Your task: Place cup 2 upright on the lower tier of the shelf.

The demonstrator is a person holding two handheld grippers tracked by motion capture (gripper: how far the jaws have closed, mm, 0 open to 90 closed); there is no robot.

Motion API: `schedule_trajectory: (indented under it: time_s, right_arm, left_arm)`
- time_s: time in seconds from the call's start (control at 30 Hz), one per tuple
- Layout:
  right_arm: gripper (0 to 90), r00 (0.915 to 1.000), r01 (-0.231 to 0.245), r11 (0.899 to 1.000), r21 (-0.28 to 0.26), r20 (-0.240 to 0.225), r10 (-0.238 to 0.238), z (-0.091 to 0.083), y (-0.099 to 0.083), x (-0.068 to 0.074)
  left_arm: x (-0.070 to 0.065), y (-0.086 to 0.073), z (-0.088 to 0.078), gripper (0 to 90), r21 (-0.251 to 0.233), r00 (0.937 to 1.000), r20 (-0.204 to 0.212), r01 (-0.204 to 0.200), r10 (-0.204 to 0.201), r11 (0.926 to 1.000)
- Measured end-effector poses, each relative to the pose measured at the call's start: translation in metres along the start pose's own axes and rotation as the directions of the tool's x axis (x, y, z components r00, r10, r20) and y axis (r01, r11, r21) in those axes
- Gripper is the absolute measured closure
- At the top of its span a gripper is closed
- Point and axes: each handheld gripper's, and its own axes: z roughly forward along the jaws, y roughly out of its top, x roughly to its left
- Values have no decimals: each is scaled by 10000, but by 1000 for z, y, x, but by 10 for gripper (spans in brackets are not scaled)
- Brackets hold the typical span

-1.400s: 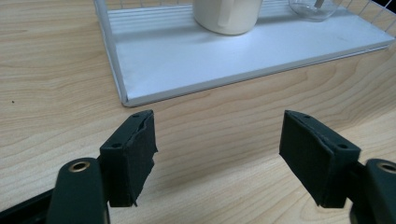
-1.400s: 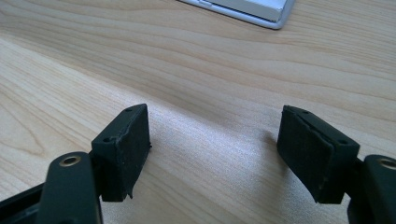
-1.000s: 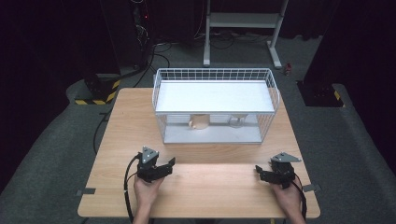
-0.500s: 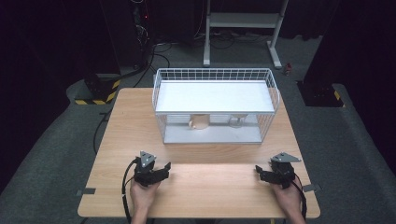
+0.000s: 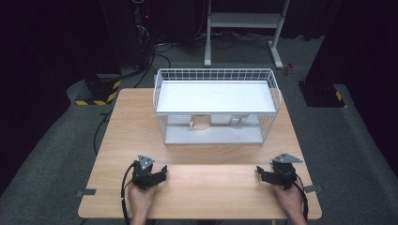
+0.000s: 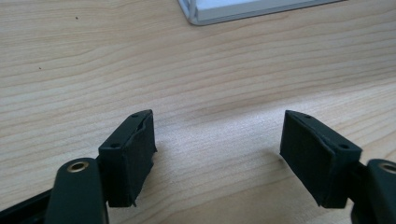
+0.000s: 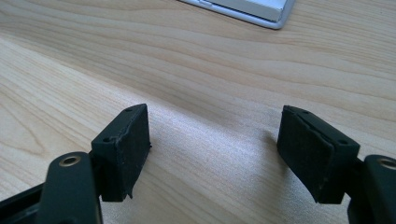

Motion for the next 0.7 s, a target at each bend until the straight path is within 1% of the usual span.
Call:
schedule_trajectory:
  time_s: [0.03, 0.07, 0.17, 0.23, 0.27, 0.3, 0.37, 0.43, 0.7]
  right_arm:
    - [254, 10000, -1, 10000, -1, 2, 1, 0, 0, 0]
    - [254, 10000, 6, 10000, -2, 8, -6, 0, 0, 0]
    - [254, 10000, -7, 10000, 2, 2, 7, 0, 0, 0]
    - [254, 10000, 3, 10000, -1, 10, -3, 0, 0, 0]
    - [254, 10000, -3, 10000, 1, 11, 3, 0, 0, 0]
    - [254, 10000, -2, 10000, 1, 5, 2, 0, 0, 0]
    - [254, 10000, -3, 10000, 1, 6, 3, 0, 0, 0]
    - [254, 10000, -9, 10000, 2, 2, 9, 0, 0, 0]
    - [254, 10000, 3, 10000, -1, 8, -3, 0, 0, 0]
  left_arm:
    - [0, 0, 0, 270, -30, 10000, -26, 45, -45, 10000]
    - [1, 1, 1, 271, 36, 9998, -177, 43, -42, 10000]
    - [1, 1, 3, 269, 175, 9994, -333, -70, 76, 9998]
    - [0, 2, 3, 263, 244, 9993, -347, -131, 139, 9996]
    - [1, 2, 3, 261, 284, 9994, -337, -90, 100, 9996]
    - [2, 2, 4, 253, 352, 9996, -294, 34, -24, 9994]
    - [2, 2, 4, 232, 328, 9992, -405, 77, -64, 9994]
    - [1, 2, 4, 213, 370, 9993, -355, 109, -96, 9993]
    - [1, 2, 5, 201, 390, 9994, -332, 114, -101, 9992]
